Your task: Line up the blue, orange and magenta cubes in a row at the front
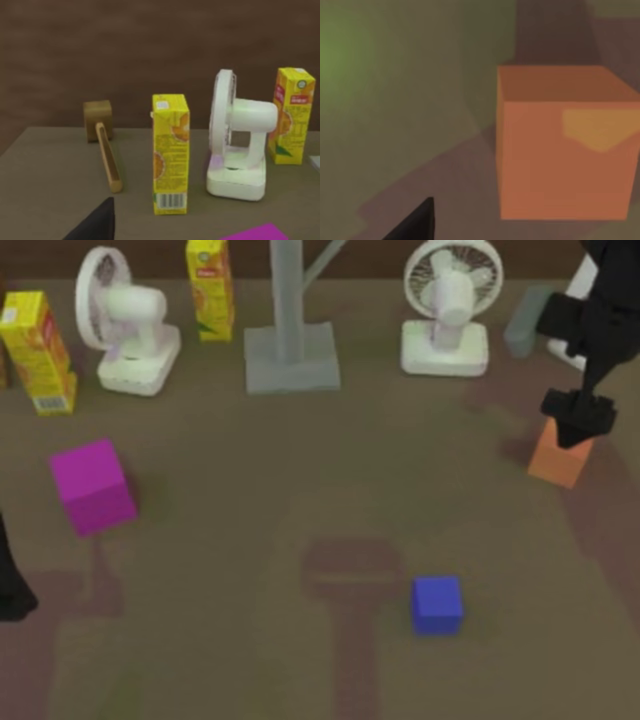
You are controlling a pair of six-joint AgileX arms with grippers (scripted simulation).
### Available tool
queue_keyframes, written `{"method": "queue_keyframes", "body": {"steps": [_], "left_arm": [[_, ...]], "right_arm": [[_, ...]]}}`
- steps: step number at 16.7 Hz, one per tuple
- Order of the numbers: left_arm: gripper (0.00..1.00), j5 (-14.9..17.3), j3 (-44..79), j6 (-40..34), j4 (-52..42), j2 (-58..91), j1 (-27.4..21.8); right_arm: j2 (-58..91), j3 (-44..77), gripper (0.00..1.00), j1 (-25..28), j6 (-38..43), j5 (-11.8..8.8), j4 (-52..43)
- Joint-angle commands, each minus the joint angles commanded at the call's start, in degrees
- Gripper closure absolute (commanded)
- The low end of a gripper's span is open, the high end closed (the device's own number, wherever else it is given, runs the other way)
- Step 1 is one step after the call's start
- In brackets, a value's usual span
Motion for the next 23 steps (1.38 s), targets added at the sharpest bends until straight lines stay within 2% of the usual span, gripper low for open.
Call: {"method": "queue_keyframes", "body": {"steps": [3, 8, 13, 23], "left_arm": [[0.0, 0.0, 0.0, 0.0, 0.0, 0.0, 0.0], [0.0, 0.0, 0.0, 0.0, 0.0, 0.0, 0.0], [0.0, 0.0, 0.0, 0.0, 0.0, 0.0, 0.0], [0.0, 0.0, 0.0, 0.0, 0.0, 0.0, 0.0]], "right_arm": [[0.9, -3.5, 0.0, 0.2, -0.1, 0.0, 4.1], [3.7, -12.0, 0.0, 0.4, 0.1, 0.0, 16.0], [4.2, -13.2, 0.0, 0.4, 0.1, 0.0, 17.4], [4.2, -13.2, 0.75, 0.4, 0.1, 0.0, 17.4]]}}
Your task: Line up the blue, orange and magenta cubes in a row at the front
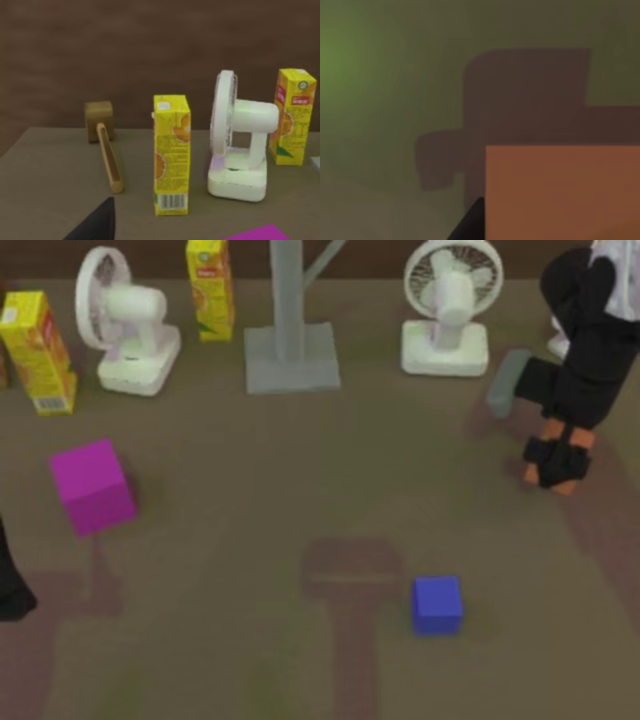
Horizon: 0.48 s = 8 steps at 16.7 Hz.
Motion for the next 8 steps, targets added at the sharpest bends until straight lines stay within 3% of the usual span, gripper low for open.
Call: {"method": "queue_keyframes", "body": {"steps": [3, 8], "left_arm": [[0.0, 0.0, 0.0, 0.0, 0.0, 0.0, 0.0], [0.0, 0.0, 0.0, 0.0, 0.0, 0.0, 0.0]], "right_arm": [[0.0, 0.0, 0.98, 0.0, 0.0, 0.0, 0.0], [0.0, 0.0, 1.0, 0.0, 0.0, 0.0, 0.0]]}}
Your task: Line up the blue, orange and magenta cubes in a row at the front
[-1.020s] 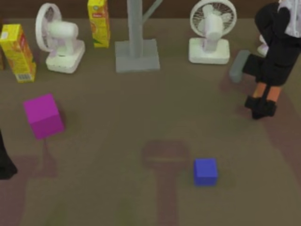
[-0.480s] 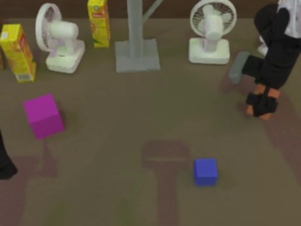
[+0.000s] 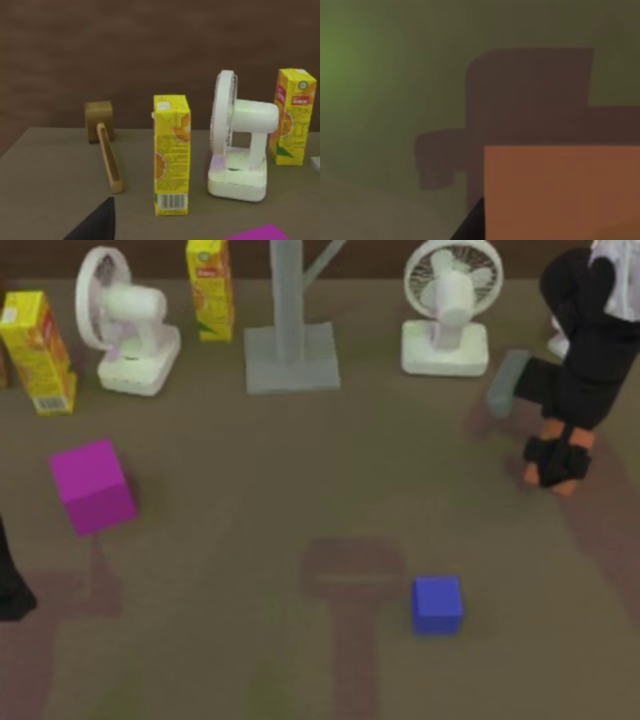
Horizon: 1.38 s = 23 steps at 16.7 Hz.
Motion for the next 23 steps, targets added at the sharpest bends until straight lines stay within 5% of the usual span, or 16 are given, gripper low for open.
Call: {"method": "queue_keyframes", "body": {"steps": [18, 23], "left_arm": [[0.0, 0.0, 0.0, 0.0, 0.0, 0.0, 0.0], [0.0, 0.0, 0.0, 0.0, 0.0, 0.0, 0.0]], "right_arm": [[-4.7, 10.1, 1.0, 0.3, 0.6, -0.4, -14.7], [-8.3, 5.7, 1.0, 9.0, 2.7, -0.5, -13.6]]}}
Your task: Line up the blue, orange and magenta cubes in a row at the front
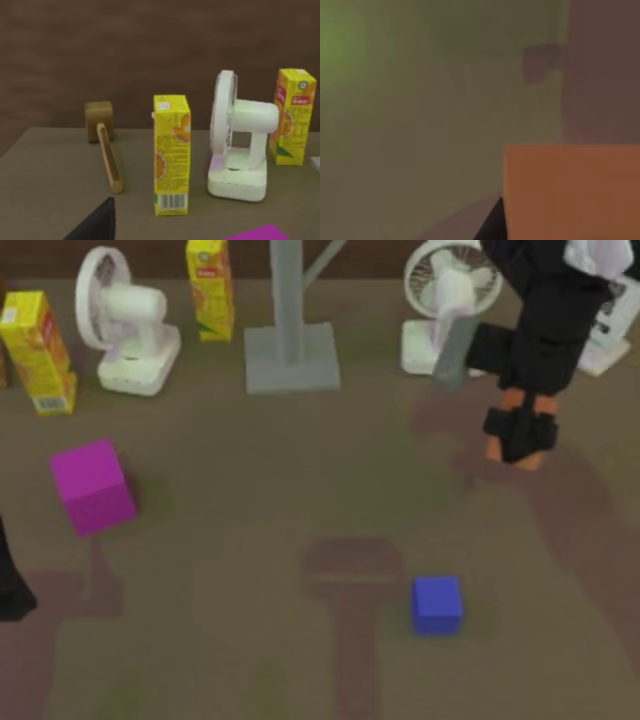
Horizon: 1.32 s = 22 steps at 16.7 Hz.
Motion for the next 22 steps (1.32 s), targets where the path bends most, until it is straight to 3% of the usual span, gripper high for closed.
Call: {"method": "queue_keyframes", "body": {"steps": [9, 17, 22], "left_arm": [[0.0, 0.0, 0.0, 0.0, 0.0, 0.0, 0.0], [0.0, 0.0, 0.0, 0.0, 0.0, 0.0, 0.0], [0.0, 0.0, 0.0, 0.0, 0.0, 0.0, 0.0]], "right_arm": [[-10.8, -13.9, 1.0, 26.5, 6.7, -0.1, 3.0], [-11.4, -15.8, 1.0, 28.5, 7.3, -0.1, 4.2], [-9.0, -23.1, 1.0, 28.5, 7.5, -0.1, 14.7]]}}
